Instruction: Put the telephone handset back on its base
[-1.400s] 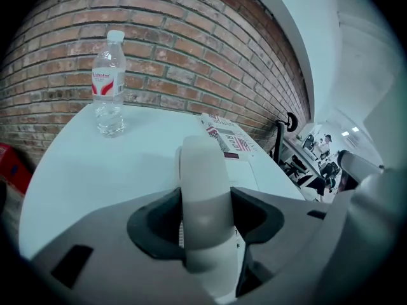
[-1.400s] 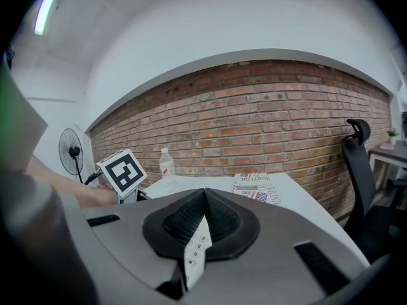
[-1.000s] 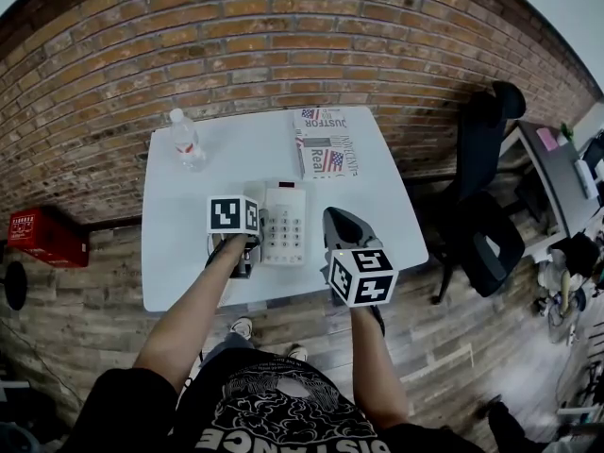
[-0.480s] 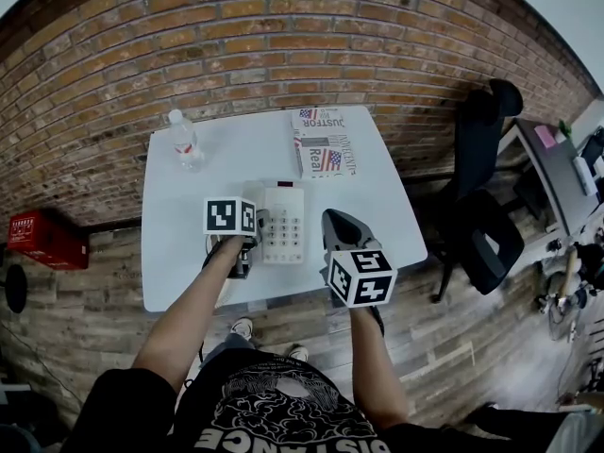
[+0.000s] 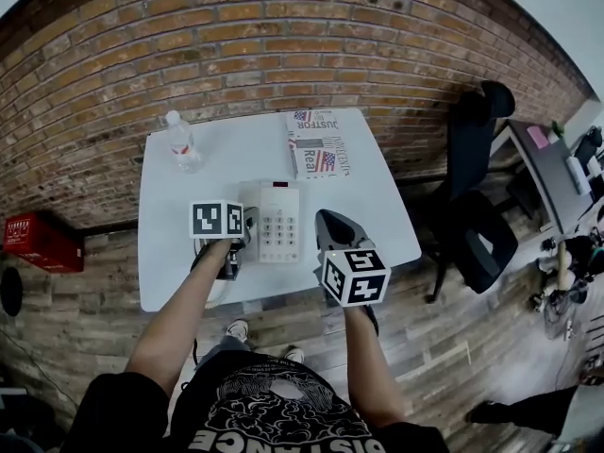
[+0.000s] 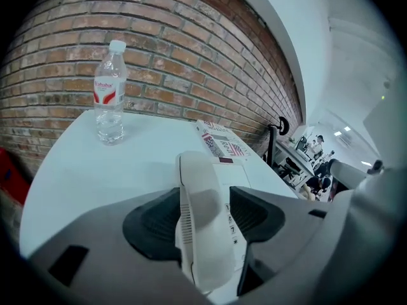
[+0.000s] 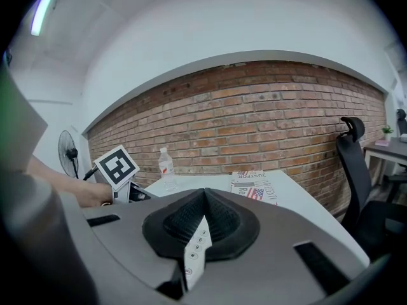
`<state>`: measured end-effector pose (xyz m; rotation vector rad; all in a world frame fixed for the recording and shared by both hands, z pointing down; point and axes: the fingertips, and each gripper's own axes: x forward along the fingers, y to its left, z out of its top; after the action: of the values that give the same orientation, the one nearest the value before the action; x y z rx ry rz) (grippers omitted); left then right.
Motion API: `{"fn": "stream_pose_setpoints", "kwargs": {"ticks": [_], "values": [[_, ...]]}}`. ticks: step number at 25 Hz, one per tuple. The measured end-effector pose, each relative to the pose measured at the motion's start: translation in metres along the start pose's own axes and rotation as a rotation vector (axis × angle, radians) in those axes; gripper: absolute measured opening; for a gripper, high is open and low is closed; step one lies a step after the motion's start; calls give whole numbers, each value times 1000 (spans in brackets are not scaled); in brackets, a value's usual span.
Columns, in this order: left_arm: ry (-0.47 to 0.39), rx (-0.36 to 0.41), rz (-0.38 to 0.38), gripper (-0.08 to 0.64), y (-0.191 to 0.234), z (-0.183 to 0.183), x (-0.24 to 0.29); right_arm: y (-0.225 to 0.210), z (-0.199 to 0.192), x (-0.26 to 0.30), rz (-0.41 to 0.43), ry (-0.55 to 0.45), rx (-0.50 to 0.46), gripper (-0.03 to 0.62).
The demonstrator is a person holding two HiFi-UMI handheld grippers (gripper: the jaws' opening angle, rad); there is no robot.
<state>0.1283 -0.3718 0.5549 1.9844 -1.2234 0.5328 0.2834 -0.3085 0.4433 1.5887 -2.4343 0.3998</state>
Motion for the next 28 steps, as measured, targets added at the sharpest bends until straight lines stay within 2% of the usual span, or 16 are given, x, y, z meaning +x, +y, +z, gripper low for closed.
{"fn": "stream_pose_setpoints", "kwargs": {"ticks": [11, 18, 23, 28], "values": [[-193, 91, -72, 222, -22, 44, -48, 6, 20, -7, -2, -32, -25, 0], [-350, 236, -130, 171, -52, 79, -87, 3, 42, -16, -18, -74, -45, 0], [-440, 311, -160, 146, -72, 94, -111, 3, 57, -24, -25, -99, -60, 0], [-497, 375, -139, 91, -78, 98, -128, 5, 68, -28, -23, -127, -73, 0]]}}
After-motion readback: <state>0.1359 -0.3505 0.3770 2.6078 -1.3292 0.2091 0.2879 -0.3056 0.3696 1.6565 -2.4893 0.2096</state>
